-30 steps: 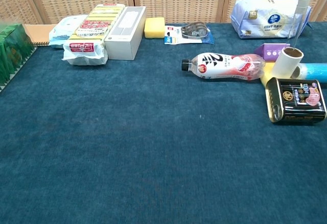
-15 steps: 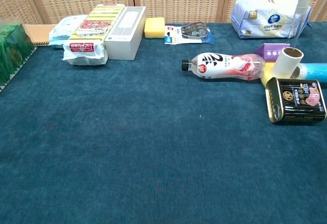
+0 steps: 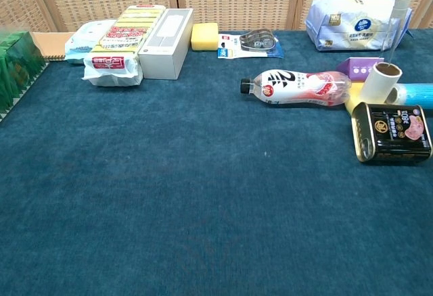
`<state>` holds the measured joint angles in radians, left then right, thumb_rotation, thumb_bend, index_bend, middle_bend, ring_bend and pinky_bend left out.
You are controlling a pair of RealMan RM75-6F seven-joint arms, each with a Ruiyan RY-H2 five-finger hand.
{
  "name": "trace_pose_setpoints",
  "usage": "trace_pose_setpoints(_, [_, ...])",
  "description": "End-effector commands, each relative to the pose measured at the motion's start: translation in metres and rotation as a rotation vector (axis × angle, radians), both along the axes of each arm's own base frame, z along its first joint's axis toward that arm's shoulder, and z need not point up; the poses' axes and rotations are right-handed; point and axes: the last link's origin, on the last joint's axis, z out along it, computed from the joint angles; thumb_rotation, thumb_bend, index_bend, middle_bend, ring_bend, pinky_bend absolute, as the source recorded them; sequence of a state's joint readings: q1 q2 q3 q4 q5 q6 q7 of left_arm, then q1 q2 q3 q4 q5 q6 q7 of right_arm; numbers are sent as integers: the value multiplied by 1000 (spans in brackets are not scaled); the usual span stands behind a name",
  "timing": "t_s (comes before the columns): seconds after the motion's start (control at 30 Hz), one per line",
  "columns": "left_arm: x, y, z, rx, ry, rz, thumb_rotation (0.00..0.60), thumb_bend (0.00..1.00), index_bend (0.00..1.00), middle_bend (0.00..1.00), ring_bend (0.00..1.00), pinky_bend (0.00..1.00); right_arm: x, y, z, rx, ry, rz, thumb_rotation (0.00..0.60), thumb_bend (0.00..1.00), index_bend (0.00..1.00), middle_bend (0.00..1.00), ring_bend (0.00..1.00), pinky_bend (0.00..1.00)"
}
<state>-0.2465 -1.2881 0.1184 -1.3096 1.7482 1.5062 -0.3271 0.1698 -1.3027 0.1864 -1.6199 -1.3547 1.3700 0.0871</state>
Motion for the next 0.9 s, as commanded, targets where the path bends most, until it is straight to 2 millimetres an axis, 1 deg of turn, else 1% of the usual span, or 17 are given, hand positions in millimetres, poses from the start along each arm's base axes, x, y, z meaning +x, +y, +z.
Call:
trace_pose_setpoints(0.03, [0, -3, -3, 2, -2, 7, 443, 0, 9, 2, 30, 144, 7, -17, -6, 18, -6, 22, 600, 233, 243, 306, 308, 400])
trace_pose_setpoints(0.17, [-1, -7, -8, -8, 4, 18, 438, 0, 8, 2, 30, 144, 15, -32, -13, 41, -22, 38, 600, 221, 242, 305, 308, 400])
trace_pose_setpoints(0.3, [-3, -10, -13, -28, 14, 23, 446, 0, 9, 2, 30, 144, 20, -45, -20, 61, -15, 48, 600, 221, 242, 304, 308, 400])
trace_pose_setpoints(0.33, [-4, -11, -17, -45, 21, 24, 446, 0, 9, 2, 30, 144, 23, -56, -25, 83, -21, 45, 600, 221, 242, 304, 308, 400])
trace_pose_setpoints(0.37, [-4, -11, -18, -49, 22, 24, 444, 0, 9, 2, 30, 145, 24, -63, -27, 90, -16, 42, 600, 221, 242, 304, 308, 400])
trace_pose_setpoints(0.53, [-5, -12, -19, -56, 23, 23, 440, 0, 9, 2, 30, 144, 32, -85, -33, 108, -1, 41, 600, 222, 242, 306, 310, 400])
trace_pose_setpoints(0.8, [-8, -11, -14, -36, 20, 36, 437, 0, 8, 2, 30, 144, 41, -108, -34, 116, 45, 46, 600, 222, 247, 311, 311, 401])
trace_pose_setpoints(0.9, [-9, -11, -14, -34, 19, 41, 440, 0, 9, 2, 30, 144, 41, -113, -33, 117, 54, 42, 600, 222, 250, 315, 312, 401])
